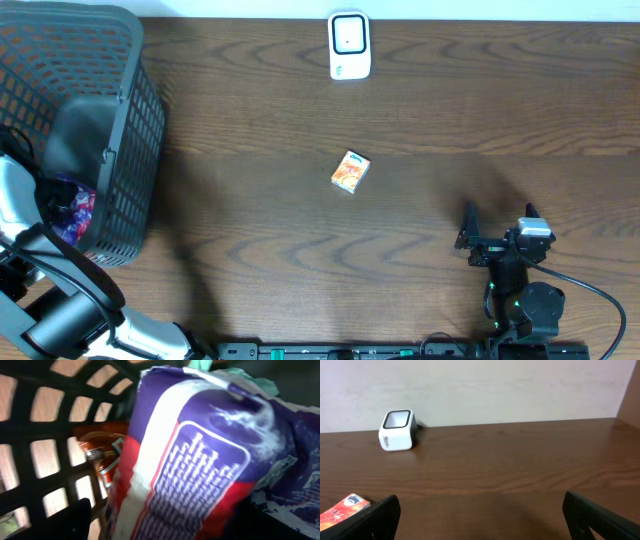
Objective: Scan the item barcode
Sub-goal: 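Reach left gripper into basket and grasp the purple snack bag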
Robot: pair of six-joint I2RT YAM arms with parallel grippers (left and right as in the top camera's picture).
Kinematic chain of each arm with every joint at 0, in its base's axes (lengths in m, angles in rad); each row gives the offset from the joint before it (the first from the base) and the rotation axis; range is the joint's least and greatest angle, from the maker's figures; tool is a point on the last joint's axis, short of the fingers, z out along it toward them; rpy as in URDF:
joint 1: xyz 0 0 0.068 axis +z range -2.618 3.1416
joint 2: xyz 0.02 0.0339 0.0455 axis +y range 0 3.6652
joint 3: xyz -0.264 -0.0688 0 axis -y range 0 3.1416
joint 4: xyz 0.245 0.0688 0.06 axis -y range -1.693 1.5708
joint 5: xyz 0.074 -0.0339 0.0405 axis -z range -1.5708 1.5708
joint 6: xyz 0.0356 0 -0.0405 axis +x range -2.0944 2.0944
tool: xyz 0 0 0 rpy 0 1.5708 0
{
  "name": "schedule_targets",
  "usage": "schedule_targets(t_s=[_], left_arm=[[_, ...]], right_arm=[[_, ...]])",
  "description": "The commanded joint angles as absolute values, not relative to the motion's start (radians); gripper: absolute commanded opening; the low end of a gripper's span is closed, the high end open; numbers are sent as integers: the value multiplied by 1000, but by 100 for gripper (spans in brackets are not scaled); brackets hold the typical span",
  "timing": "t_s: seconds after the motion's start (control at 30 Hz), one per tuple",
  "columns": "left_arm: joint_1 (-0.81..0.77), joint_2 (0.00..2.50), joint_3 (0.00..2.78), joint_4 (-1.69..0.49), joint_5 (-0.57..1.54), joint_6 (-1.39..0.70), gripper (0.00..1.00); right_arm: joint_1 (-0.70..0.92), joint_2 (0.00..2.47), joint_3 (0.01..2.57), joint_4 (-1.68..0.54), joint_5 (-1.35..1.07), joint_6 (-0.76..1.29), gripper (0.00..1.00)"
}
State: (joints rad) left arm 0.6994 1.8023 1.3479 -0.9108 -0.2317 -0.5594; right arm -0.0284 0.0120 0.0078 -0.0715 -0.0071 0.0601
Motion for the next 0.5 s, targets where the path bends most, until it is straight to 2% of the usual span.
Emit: schedule_targets(t_s=[0.0, 0.13, 0.3, 0.47], left_arm=[[700, 1796, 1320, -898, -171, -506, 66], [700, 1794, 1325, -891, -171, -486, 8], [700, 1745, 1388, -920, -155, -487, 7], [699, 1591, 1498, -920, -58, -495, 7]], right_arm=[[-19, 7, 6, -75, -6, 70, 99], [-19, 7, 6, -75, -6, 70, 99], [-19, 7, 6, -75, -6, 70, 99], [-19, 7, 6, -75, -6, 70, 99]])
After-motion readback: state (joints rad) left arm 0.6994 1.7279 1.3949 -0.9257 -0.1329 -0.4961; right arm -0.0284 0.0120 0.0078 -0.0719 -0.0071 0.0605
